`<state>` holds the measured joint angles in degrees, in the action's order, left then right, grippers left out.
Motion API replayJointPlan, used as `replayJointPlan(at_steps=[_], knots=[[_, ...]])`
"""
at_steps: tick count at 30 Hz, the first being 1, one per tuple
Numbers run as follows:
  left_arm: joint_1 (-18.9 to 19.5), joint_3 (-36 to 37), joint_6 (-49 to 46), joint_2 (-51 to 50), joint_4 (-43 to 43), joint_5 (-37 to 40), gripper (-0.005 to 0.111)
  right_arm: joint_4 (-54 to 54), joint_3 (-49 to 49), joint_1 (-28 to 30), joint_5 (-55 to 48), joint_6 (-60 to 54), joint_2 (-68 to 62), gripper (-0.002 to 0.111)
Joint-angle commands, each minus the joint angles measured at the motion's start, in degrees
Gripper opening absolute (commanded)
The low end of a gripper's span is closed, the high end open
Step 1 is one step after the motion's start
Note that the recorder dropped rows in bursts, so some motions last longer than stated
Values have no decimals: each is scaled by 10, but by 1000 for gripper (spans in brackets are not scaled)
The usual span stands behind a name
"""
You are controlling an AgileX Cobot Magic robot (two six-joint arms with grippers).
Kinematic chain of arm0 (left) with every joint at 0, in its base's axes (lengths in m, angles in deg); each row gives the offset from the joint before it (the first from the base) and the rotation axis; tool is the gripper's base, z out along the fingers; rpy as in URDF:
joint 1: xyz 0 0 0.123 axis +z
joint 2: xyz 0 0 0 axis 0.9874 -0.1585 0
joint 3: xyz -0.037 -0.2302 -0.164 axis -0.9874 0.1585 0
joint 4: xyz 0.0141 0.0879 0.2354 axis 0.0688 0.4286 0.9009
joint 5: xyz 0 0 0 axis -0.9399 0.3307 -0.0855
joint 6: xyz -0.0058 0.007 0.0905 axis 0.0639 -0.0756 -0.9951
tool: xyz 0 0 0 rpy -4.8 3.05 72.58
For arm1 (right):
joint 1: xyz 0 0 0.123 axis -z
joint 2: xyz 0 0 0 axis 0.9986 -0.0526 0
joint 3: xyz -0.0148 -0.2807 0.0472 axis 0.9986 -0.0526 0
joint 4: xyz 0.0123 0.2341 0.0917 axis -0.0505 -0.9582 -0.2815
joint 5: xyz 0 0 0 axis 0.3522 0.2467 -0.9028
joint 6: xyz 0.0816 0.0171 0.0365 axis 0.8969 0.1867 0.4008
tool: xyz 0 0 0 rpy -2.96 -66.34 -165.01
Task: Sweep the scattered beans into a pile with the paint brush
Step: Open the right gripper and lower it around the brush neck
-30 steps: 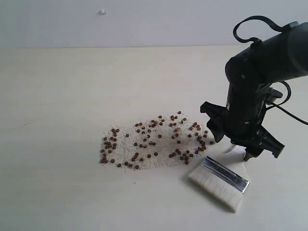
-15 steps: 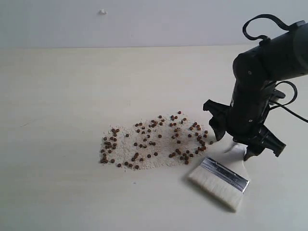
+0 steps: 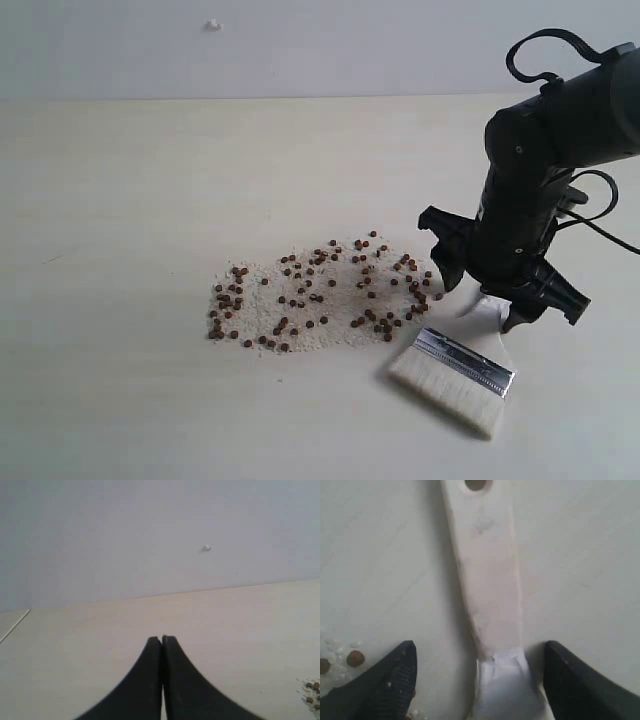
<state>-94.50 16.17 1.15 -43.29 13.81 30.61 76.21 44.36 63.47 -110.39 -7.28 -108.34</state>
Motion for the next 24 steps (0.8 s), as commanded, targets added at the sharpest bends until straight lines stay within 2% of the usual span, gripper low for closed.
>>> replayJointPlan(at_steps=[1, 24], knots=[[-2, 2, -3, 4, -4, 1, 0, 6, -1, 3, -3, -9, -5, 67], [-2, 2, -3, 4, -4, 1, 0, 2, -1, 3, -2, -7, -47, 67]])
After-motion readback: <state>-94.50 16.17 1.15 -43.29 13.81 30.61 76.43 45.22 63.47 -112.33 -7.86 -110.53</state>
